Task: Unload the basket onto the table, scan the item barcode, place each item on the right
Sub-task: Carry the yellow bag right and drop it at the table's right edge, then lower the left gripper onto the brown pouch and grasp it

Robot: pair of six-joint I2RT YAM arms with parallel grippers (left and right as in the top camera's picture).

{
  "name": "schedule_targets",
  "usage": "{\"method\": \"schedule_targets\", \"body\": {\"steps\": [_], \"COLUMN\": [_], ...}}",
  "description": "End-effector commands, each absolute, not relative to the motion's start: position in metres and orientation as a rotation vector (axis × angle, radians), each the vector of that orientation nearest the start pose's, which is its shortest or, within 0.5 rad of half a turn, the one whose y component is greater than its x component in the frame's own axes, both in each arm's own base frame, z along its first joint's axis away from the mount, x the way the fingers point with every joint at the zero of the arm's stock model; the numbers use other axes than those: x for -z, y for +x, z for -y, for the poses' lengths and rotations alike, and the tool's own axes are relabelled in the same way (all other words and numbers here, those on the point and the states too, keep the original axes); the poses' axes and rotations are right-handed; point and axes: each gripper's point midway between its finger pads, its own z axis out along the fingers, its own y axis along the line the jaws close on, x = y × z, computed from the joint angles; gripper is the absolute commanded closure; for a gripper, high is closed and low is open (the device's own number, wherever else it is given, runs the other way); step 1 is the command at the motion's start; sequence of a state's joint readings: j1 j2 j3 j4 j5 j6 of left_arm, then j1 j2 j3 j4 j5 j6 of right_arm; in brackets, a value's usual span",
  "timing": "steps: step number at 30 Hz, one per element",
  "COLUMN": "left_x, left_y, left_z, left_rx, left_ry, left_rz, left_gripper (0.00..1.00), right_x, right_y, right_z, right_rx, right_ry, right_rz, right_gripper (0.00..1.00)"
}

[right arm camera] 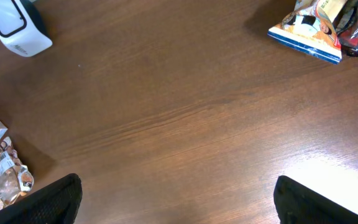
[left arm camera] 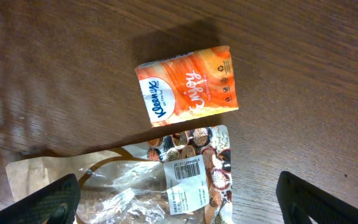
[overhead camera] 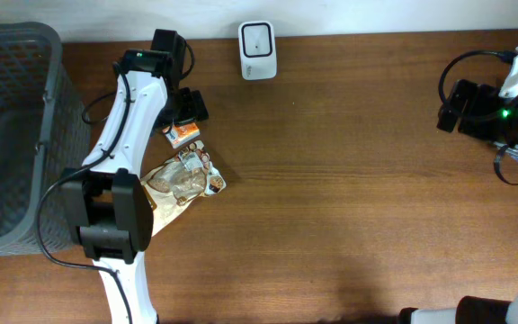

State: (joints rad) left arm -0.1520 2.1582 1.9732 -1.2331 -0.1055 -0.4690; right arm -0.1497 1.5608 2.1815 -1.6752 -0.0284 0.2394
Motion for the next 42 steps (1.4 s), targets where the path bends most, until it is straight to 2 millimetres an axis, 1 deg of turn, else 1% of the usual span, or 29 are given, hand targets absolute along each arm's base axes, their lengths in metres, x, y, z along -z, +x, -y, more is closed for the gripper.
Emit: {"method": "schedule_targets", "body": {"steps": [1,5,7,8,9,10,11,12,13,15,18,22,25,28,32,35,38,39,42], "left_x": [-0.110,-0.109,-0.107,-0.107,-0.107,-0.106,-0.106,-0.106,-0.107,-0.109,-0.110,-0.100,-0.088,-0.084,-0.096,-0.118,-0.149,-0.161,-0.183], "left_y": [0.453,0.451,0.436,0.428,0.420,0.405,0.394,0.388,0.379,0.367,0.358,0.345,0.335,0.324,0.316,0.310,0.304,0.301,0.291], "left_z": [0.050,0.056,0.070,0.079,0.086,0.089,0.088,0.086,0.081,0.074,0.079,0.086,0.083,0.081,0.079,0.076,0.073,0.070,0.058], "left_rx": [-0.083,-0.034,0.069,0.144,0.187,0.172,0.132,0.098,0.020,-0.119,-0.158,-0.185,-0.205,-0.220,-0.227,-0.216,-0.169,-0.150,-0.100], "left_ry": [-0.497,-0.495,-0.496,-0.441,-0.339,-0.212,-0.142,-0.115,-0.084,-0.040,0.002,0.070,0.073,0.072,0.065,0.037,0.020,0.007,-0.051], "left_rz": [-2.908,-2.922,-3.004,-3.052,-3.095,-3.160,-3.203,-3.226,-3.260,-3.295,-3.319,-3.365,-3.403,-3.446,-3.456,-3.424,-3.343,-3.305,-3.204], "left_gripper": [0.01,0.01,0.01,0.01,0.01,0.01,0.02,0.02,0.03,0.04,0.04,0.03,0.03,0.04,0.05,0.05,0.05,0.04,0.03], "right_x": [-0.354,-0.354,-0.354,-0.354,-0.354,-0.354,-0.354,-0.354,-0.354,-0.354,-0.354,-0.354,-0.354,-0.354,-0.354,-0.354,-0.354,-0.354,-0.354], "right_y": [0.301,0.301,0.301,0.301,0.301,0.301,0.301,0.301,0.301,0.301,0.301,0.301,0.301,0.301,0.301,0.301,0.301,0.302,0.301], "right_z": [0.037,0.037,0.037,0.037,0.037,0.037,0.037,0.037,0.037,0.037,0.037,0.037,0.037,0.037,0.037,0.037,0.037,0.037,0.037], "right_rx": [-0.080,-0.080,-0.080,-0.080,-0.080,-0.080,-0.080,-0.080,-0.080,-0.080,-0.080,-0.080,-0.080,-0.080,-0.080,-0.080,-0.080,-0.080,-0.080], "right_ry": [0.491,0.491,0.492,0.491,0.492,0.491,0.492,0.492,0.492,0.491,0.492,0.491,0.491,0.492,0.492,0.492,0.492,0.491,0.492], "right_rz": [-2.584,-2.584,-2.584,-2.584,-2.584,-2.584,-2.584,-2.584,-2.584,-2.584,-2.584,-2.584,-2.584,-2.584,-2.584,-2.584,-2.584,-2.585,-2.584], "right_gripper": [0.02,0.02,0.02,0.02,0.02,0.01,0.02,0.02,0.02,0.02,0.02,0.02,0.02,0.02,0.02,0.02,0.02,0.02,0.02]}}
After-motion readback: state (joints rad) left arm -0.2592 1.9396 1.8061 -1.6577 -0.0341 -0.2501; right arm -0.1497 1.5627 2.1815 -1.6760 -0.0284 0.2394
